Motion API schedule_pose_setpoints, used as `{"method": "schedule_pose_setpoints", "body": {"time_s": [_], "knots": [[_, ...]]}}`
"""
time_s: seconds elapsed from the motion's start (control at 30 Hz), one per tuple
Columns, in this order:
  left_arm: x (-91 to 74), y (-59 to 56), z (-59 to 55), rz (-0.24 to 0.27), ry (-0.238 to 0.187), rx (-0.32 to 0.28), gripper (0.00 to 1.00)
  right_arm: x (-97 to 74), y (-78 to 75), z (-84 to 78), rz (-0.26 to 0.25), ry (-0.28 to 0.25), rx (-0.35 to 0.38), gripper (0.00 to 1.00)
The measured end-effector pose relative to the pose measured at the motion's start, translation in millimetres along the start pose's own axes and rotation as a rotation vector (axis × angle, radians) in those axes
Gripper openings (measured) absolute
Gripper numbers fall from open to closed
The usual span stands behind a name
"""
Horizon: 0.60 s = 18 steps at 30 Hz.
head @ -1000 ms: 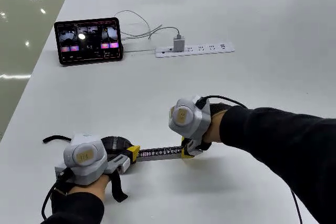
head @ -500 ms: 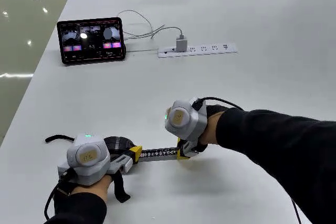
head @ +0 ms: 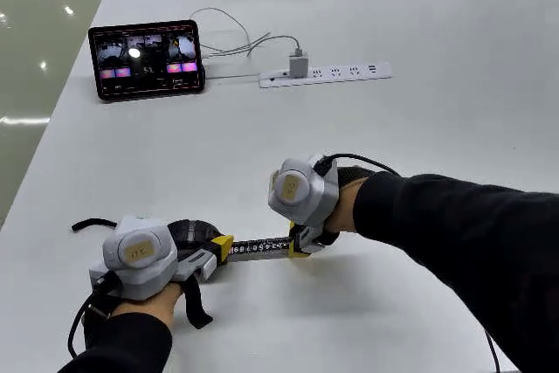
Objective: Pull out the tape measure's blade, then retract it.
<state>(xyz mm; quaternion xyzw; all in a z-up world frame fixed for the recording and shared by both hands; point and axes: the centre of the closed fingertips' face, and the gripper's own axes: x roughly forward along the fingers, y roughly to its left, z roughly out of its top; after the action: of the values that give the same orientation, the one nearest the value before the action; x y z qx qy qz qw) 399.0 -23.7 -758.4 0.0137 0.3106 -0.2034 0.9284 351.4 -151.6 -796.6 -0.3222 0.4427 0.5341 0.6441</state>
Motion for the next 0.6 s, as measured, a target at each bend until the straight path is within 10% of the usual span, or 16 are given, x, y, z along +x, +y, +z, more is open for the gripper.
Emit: {"method": "schedule_pose_setpoints", "body": {"time_s": [0.6], "knots": [[-0.1,-0.3,0.1,-0.01,-0.002,-0.011,0.59,2.8,0.9,9.4,-0.003,-0.032,0.002,0.09]]}}
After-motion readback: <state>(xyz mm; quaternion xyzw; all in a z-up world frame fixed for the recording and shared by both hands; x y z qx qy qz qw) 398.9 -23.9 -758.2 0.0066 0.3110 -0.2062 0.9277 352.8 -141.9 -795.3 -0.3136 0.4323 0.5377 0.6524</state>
